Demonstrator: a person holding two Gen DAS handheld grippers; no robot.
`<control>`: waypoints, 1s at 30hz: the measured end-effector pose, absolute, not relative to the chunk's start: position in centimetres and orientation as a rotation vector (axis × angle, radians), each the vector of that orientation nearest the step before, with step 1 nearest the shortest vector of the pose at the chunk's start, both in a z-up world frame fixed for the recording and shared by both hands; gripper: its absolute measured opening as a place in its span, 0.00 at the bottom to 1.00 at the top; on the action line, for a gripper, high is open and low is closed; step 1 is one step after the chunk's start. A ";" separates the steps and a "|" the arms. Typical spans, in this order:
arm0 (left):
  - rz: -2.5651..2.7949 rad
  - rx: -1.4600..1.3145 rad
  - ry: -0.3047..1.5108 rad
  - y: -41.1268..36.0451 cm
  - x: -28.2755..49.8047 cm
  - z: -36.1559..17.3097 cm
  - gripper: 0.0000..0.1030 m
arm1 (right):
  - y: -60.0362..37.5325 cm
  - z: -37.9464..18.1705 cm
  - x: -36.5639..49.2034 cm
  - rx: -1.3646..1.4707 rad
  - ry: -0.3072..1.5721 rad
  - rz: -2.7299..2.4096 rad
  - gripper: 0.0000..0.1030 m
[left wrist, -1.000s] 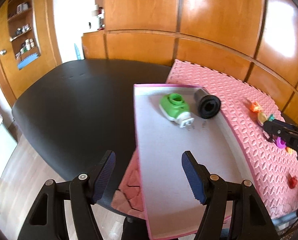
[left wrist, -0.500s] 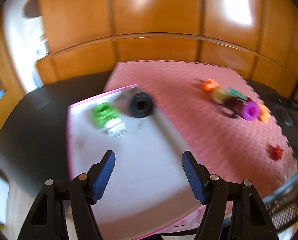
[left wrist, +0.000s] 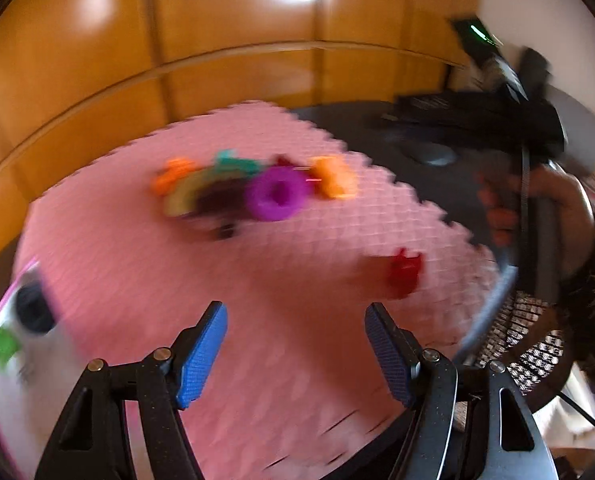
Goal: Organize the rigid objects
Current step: 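Move the left gripper to the red puzzle piece and grasp it, then hold the red puzzle piece in the left gripper while the right gripper grasps the purple ring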
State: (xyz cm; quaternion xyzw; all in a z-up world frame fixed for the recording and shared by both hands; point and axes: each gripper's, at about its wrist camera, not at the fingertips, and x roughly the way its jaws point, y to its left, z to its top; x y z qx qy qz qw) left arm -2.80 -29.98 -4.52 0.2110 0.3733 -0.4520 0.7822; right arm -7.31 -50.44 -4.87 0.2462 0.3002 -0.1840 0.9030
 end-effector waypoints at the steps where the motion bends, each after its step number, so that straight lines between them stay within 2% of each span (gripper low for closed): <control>1: -1.011 0.472 0.813 -31.5 -3.3 -4.9 0.69 | -50.5 -4.8 -7.4 0.511 0.616 -0.381 0.51; 13: -1.160 0.576 0.849 -39.5 -6.3 -8.4 0.64 | -53.2 -5.5 -8.5 0.648 0.584 -0.437 0.51; 16: -1.159 0.562 0.895 -40.7 -5.9 -9.8 0.53 | -53.7 -5.8 -8.8 0.678 0.583 -0.456 0.51; 17: -1.153 0.561 0.877 -40.8 -5.9 -9.9 0.47 | -53.9 -5.8 -8.8 0.684 0.585 -0.462 0.51; 18: -1.148 0.575 0.851 -40.9 -6.2 -9.9 0.34 | -54.1 -6.0 -8.8 0.692 0.589 -0.467 0.51; 19: -1.149 0.586 0.830 -40.8 -6.5 -9.9 0.33 | -54.1 -6.1 -8.9 0.698 0.591 -0.468 0.51; 30: -0.879 0.401 0.857 -32.5 -1.7 -9.7 0.32 | -53.2 -7.1 -7.3 0.658 0.685 -0.427 0.51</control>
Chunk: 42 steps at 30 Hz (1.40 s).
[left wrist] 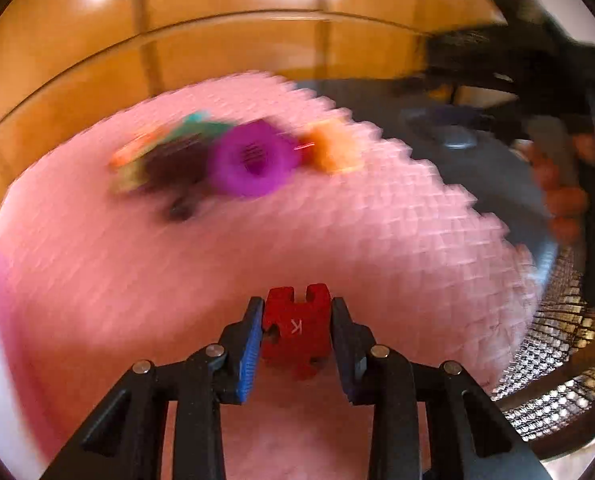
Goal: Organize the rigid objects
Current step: 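Hold the red puzzle piece in the left gripper while the right gripper grasps the purple ring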
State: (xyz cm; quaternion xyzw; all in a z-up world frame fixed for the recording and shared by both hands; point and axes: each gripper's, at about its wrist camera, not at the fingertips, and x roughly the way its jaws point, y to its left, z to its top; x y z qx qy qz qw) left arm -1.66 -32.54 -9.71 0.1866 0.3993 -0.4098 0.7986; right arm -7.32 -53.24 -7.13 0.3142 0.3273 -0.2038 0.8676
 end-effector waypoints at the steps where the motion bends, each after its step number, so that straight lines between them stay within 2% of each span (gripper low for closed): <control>1: -0.852 0.381 0.854 -31.4 -1.2 -9.6 0.32 | -53.1 -7.2 -7.2 0.653 0.694 -0.422 0.51; 6: -0.815 0.315 0.832 -28.3 -0.6 -9.7 0.32 | -51.9 -7.4 -6.2 0.603 0.739 -0.371 0.51; 18: -0.827 0.306 0.744 -27.9 -1.5 -10.5 0.32 | -45.2 -7.8 -2.9 0.326 0.864 -0.205 0.51; 28: -0.831 0.287 0.747 -27.7 -1.5 -10.4 0.33 | -42.8 -7.7 0.5 0.160 0.882 -0.211 0.50; 35: -0.827 0.289 0.743 -27.7 -1.6 -10.4 0.33 | -41.0 -8.7 2.6 0.000 0.880 -0.197 0.32; 37: -0.826 0.287 0.744 -27.7 -1.6 -10.3 0.33 | -40.5 -9.3 3.2 -0.050 0.882 -0.196 0.15; 42: -0.824 0.292 0.740 -27.8 -1.6 -10.4 0.33 | -40.4 -9.3 3.1 -0.057 0.869 -0.183 0.12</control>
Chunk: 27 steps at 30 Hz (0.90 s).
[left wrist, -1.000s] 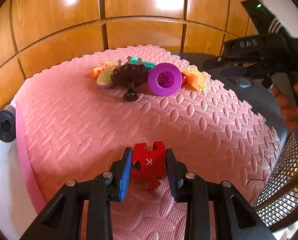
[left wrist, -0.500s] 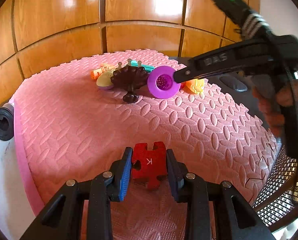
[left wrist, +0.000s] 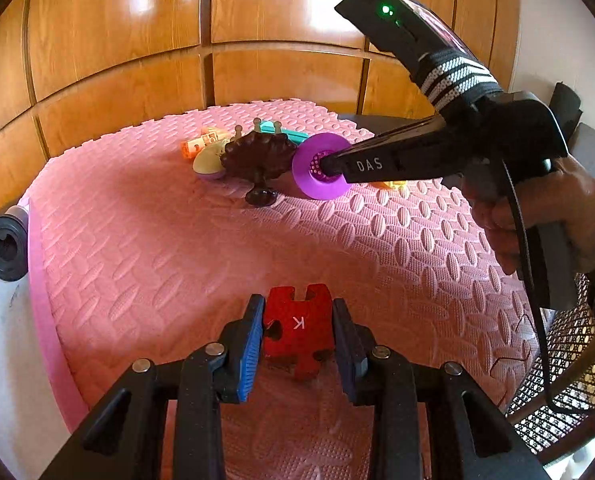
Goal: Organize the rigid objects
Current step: 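Hold the red puzzle piece in the left gripper while the right gripper grasps the purple ring, then carry the red puzzle piece into the tray and release it with the left gripper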
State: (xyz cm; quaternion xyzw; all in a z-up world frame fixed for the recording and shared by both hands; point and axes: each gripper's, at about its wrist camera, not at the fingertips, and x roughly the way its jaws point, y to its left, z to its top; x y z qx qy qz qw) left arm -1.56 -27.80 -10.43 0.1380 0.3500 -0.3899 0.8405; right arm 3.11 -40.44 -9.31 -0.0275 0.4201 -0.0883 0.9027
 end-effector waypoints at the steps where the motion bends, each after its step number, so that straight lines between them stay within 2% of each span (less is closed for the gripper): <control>1: -0.823 0.293 0.739 -27.8 -1.6 -10.5 0.33 | -40.4 -9.4 3.1 -0.058 0.868 -0.182 0.13; 27: -0.784 0.326 0.770 -28.3 -1.7 -10.1 0.32 | -40.6 -9.3 3.2 -0.058 0.865 -0.208 0.13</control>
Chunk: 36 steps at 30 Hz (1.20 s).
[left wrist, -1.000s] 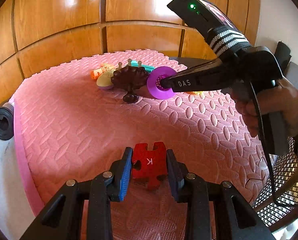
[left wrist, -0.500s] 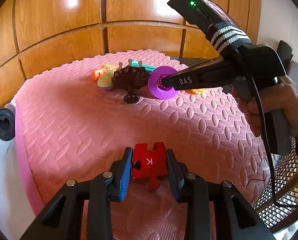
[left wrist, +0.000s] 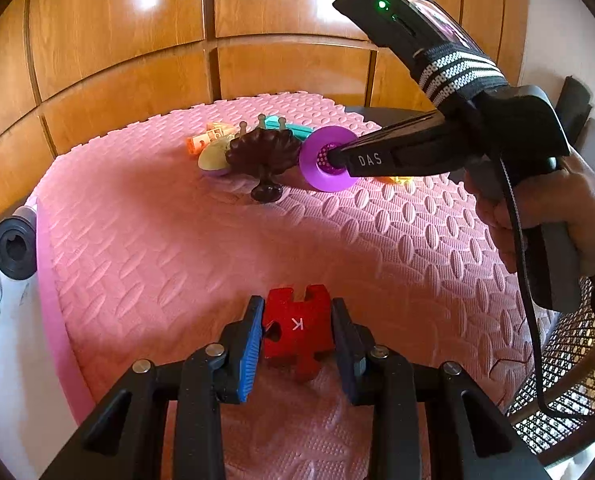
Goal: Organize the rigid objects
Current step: 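Carry the red puzzle piece into the tray and release it with the left gripper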
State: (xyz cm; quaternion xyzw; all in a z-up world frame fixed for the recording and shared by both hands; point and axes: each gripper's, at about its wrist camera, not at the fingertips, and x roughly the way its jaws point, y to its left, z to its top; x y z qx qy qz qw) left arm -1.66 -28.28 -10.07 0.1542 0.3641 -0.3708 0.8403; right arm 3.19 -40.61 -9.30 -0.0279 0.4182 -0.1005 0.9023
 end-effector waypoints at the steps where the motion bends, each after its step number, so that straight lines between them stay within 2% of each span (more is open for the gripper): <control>1: -0.780 0.330 0.774 -28.3 -1.7 -10.0 0.32 | -40.6 -9.3 3.2 -0.056 0.865 -0.207 0.13; 8: -0.787 0.310 0.813 -27.7 -2.0 -9.4 0.32 | -40.8 -9.3 3.1 -0.045 0.866 -0.203 0.13; 21: -0.839 0.162 0.755 -24.4 -2.8 -3.1 0.32 | -40.7 -9.3 3.0 -0.048 0.866 -0.202 0.12; 28: -0.643 0.001 0.760 -17.1 1.5 -0.5 0.32 | -40.7 -9.3 2.9 -0.049 0.868 -0.202 0.13; 36: -0.272 -0.092 0.878 -7.3 8.7 -3.6 0.32 | -40.3 -9.2 2.8 -0.064 0.869 -0.195 0.13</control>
